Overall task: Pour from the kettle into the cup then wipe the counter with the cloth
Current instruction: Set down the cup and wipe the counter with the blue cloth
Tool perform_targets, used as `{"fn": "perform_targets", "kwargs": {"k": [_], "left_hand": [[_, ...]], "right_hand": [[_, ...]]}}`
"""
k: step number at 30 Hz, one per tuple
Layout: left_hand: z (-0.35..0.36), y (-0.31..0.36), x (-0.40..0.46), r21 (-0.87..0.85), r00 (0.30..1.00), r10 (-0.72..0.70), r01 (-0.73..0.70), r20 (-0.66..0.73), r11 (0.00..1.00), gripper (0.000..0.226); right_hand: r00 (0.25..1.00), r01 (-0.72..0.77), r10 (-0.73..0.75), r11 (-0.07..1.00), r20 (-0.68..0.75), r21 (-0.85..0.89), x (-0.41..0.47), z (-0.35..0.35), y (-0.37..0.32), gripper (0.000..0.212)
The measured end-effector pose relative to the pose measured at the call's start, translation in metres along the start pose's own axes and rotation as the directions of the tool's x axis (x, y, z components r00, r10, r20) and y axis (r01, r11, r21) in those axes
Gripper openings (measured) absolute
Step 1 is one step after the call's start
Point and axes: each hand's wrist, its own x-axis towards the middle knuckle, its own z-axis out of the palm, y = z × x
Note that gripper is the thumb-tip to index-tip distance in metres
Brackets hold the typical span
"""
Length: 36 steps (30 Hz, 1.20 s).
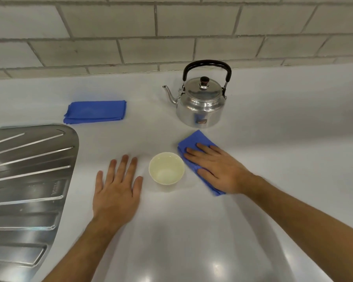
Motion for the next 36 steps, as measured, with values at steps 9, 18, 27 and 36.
{"fn": "perform_targets", "kwargs": {"k": [9,18,27,36], "left_hand": [[-0.001,-0.001,0.001,-0.028,1.000,0.002,-0.001,0.030,1.000,0.063],[-0.014,-0.001,-0.027,-0.207,1.000,0.002,0.001,0.018,0.978,0.063],[-0.024,0.024,-0.101,-0.262,0.998,0.036,-0.049,-0.052,0.964,0.030],[-0.038,0.006,-0.117,-0.305,0.999,-0.024,0.037,0.047,0.952,0.022]], "right_hand": [[0.878,-0.475,0.466,0.875,-0.104,-0.091,-0.030,-0.001,0.033,0.055],[0.641,-0.757,0.748,0.653,-0.171,0.016,-0.119,0.028,-0.054,0.060],[0.677,-0.721,0.722,0.689,-0.144,0.067,-0.112,0.043,-0.184,0.068],[0.889,-0.436,0.458,0.851,-0.010,0.292,-0.044,0.048,-0.271,0.064]]}}
